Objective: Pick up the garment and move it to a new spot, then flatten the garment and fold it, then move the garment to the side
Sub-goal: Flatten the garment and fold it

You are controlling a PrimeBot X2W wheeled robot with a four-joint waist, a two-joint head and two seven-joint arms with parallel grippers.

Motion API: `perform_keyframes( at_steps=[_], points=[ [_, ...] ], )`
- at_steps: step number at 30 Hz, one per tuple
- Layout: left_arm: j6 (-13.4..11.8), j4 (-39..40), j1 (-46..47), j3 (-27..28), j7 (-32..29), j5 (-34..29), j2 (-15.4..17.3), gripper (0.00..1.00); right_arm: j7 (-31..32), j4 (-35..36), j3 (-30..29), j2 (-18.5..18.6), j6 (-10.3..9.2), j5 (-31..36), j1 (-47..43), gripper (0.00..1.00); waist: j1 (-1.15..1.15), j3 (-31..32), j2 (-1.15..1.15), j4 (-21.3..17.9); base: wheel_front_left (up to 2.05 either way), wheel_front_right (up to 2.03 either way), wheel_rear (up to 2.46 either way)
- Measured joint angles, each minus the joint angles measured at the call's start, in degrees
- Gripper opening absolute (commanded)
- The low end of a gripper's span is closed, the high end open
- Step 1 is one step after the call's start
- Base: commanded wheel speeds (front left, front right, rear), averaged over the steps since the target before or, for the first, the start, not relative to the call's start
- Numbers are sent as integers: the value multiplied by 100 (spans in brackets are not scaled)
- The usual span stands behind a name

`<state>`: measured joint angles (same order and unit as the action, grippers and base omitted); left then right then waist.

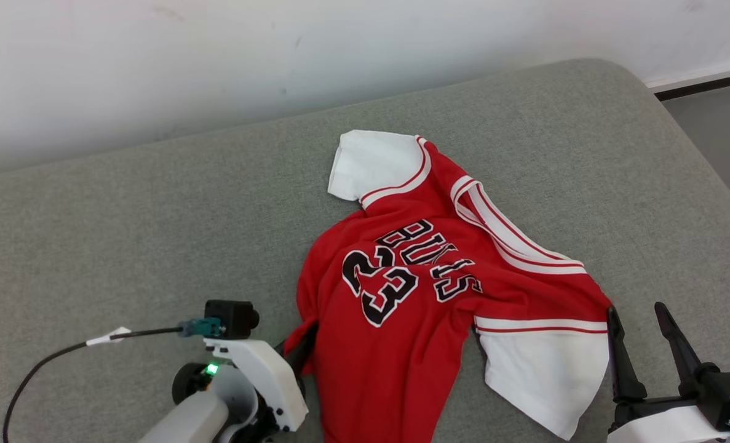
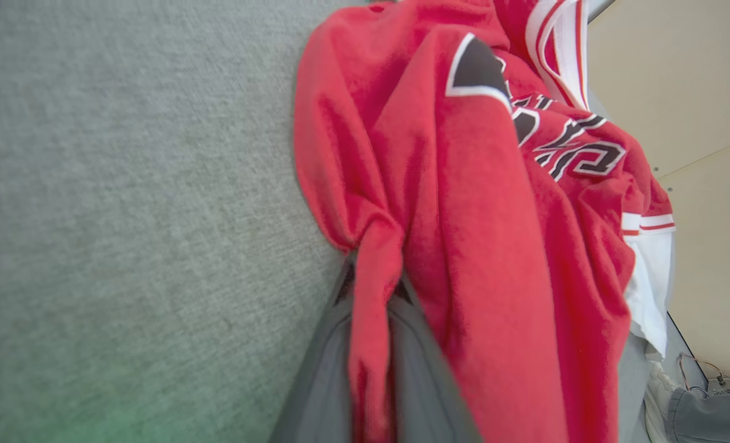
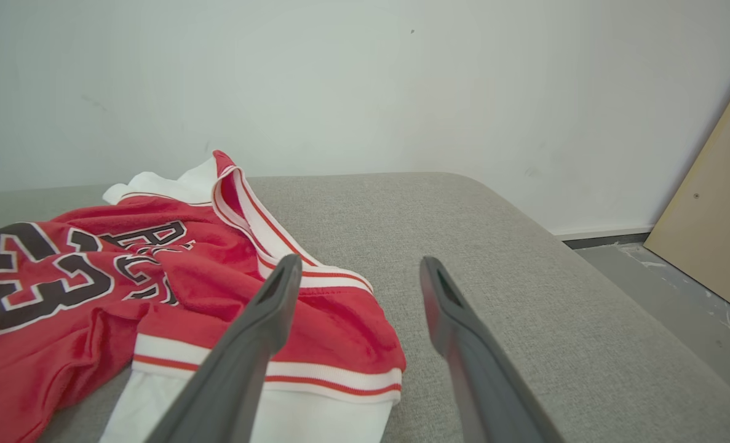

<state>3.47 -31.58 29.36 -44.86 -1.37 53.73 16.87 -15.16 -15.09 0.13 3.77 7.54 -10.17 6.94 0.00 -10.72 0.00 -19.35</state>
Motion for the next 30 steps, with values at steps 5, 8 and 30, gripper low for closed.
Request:
perform_keyframes(
  at_steps=[5, 8, 30],
  points=[
    [-229, -134, 319, 249, 254, -80, 153, 0, 1, 0, 30, -14, 1, 0, 23, 100, 0, -83, 0, 34, 0, 0, 0],
    [-354, -357, 702, 396, 299, -223, 390, 0, 0, -3, 87, -23, 0, 0, 59, 100, 0, -146, 0, 42, 0, 0, 0],
    [-755, -2201, 2775, 263, 826, -1306, 950, 100, 1, -34, 244, -78, 0, 52, 380, 100, 1, -630, 0, -97, 0, 0, 0]
  ],
)
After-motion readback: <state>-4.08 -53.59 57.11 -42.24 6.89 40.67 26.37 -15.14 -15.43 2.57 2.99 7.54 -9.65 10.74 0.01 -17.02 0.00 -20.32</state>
